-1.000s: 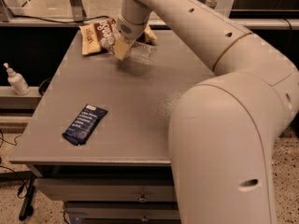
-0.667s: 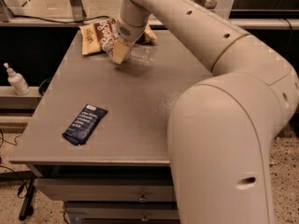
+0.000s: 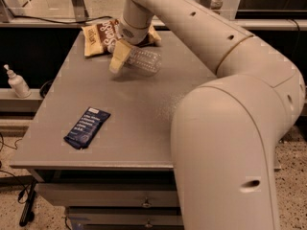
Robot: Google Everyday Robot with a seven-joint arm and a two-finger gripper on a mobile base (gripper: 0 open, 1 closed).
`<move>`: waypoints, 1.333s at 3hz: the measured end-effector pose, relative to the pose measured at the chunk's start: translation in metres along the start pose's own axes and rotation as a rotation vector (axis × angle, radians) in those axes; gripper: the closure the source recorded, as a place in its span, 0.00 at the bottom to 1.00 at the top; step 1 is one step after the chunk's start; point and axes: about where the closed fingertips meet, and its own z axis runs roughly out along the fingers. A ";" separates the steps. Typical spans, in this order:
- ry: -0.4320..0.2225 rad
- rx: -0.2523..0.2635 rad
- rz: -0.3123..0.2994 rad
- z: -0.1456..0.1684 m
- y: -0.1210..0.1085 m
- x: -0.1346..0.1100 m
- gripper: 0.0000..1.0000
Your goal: Move water bottle near brown chip bag
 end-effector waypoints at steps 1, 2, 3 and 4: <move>-0.002 0.005 -0.002 -0.002 -0.002 0.000 0.00; -0.012 0.015 -0.004 -0.010 -0.004 0.000 0.00; -0.034 0.027 -0.004 -0.025 -0.007 0.004 0.00; -0.059 0.055 -0.005 -0.051 -0.012 0.016 0.00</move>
Offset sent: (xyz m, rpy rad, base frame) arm -0.0005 -0.0157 0.0308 0.0184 -0.0523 -0.0049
